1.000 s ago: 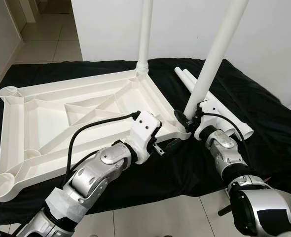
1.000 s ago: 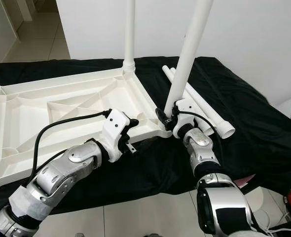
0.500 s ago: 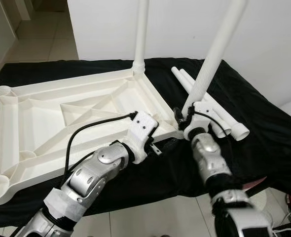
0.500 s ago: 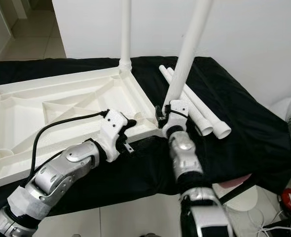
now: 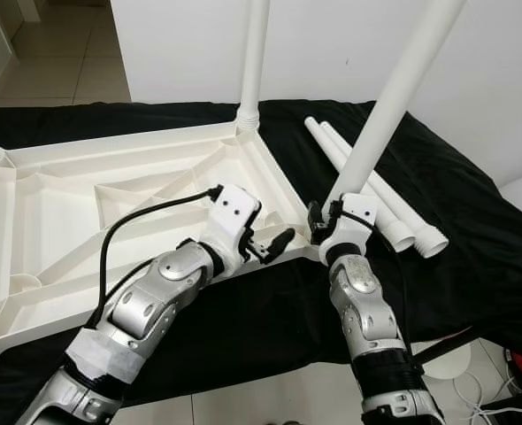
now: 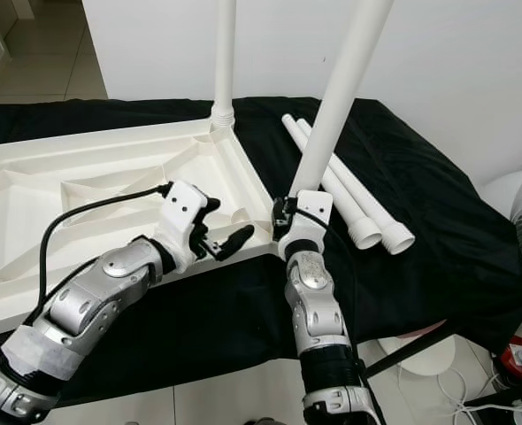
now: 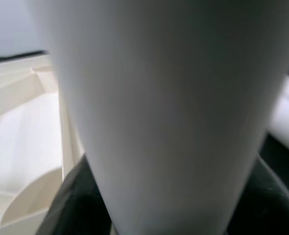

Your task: Building children table

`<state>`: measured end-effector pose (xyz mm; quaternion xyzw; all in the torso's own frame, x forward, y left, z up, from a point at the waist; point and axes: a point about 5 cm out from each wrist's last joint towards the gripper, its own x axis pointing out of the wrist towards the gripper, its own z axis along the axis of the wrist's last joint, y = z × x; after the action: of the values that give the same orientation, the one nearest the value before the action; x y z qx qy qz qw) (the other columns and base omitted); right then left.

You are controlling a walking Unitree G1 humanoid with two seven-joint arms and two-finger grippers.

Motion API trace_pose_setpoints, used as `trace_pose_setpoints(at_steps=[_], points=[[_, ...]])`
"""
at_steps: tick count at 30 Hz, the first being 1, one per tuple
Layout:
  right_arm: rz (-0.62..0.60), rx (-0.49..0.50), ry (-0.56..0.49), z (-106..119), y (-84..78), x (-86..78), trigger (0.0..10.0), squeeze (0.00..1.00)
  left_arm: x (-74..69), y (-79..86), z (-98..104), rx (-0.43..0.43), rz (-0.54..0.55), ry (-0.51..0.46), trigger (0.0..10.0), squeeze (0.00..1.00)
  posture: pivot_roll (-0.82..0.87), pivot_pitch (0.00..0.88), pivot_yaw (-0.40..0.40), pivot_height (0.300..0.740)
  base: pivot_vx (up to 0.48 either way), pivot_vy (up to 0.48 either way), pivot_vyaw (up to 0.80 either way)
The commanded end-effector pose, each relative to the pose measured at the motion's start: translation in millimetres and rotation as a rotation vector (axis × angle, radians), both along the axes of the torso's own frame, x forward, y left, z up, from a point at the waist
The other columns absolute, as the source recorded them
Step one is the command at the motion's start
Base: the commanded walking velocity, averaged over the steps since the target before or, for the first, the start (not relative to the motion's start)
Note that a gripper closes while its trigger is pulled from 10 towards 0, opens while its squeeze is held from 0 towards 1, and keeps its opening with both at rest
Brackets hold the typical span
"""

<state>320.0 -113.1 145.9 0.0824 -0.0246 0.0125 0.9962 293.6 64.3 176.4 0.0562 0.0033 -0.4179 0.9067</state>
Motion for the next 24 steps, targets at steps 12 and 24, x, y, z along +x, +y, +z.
trace_pose_setpoints(at_steps=[12,24], points=[[0.105,0.016,-0.107,8.9,-15.6,-14.3,10.0,1.0,-6.5,-6.4,0.2,0.009,-0.148,-0.01,10.0,0.0,0.02,0.016,-0.069,0.74,0.0,0.0,0.0],[0.345,-0.226,-0.104,3.6,-46.1,0.8,10.0,0.0,-21.5,-29.8,-6.2,-0.039,-0.188,0.029,10.0,0.0,0.01,0.022,-0.07,0.74,0.0,0.0,0.0]])
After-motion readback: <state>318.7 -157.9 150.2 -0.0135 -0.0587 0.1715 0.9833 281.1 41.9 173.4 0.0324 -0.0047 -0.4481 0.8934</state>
